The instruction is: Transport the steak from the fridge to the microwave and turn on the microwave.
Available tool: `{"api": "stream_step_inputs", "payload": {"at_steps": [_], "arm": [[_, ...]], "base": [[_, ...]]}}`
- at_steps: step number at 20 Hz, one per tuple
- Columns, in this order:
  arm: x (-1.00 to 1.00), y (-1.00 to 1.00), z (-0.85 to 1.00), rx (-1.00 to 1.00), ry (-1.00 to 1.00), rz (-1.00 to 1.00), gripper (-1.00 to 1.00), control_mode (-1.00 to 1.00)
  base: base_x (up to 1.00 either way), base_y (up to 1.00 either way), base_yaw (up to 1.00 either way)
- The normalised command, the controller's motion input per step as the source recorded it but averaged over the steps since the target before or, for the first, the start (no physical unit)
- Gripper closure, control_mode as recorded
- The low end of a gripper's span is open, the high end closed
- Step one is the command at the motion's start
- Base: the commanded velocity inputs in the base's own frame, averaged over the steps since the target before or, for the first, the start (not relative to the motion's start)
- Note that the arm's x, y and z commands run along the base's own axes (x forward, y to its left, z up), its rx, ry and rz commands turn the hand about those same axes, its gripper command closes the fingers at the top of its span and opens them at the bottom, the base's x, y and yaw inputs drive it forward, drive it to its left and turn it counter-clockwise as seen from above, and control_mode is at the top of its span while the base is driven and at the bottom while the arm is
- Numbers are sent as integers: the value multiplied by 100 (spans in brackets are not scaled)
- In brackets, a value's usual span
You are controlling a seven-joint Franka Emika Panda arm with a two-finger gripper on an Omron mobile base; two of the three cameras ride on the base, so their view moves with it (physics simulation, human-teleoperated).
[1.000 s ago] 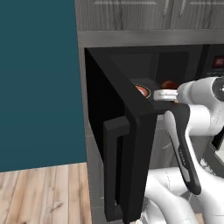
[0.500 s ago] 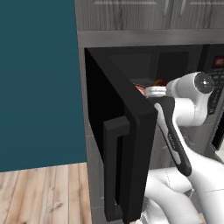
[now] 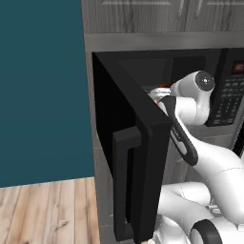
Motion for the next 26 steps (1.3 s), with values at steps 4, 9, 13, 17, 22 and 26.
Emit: {"api": "stream_step_inputs", "payload": {"at_steps": [4, 9, 13, 17, 22, 26], "arm": [[47, 9, -28, 0, 0, 0, 100, -100], [47, 7, -25, 0, 4, 0, 100, -100], [49, 5, -24, 0, 7, 0, 100, -100], [44, 1, -21, 0, 4, 0, 100, -100], [40, 0, -18, 0, 1, 0, 100, -100], [36, 0, -10, 0, 0, 0, 100, -100]], "base": [[0, 0, 0], [0, 0, 0], [0, 0, 0], [0, 0, 0], [0, 0, 0], [0, 0, 0]]}}
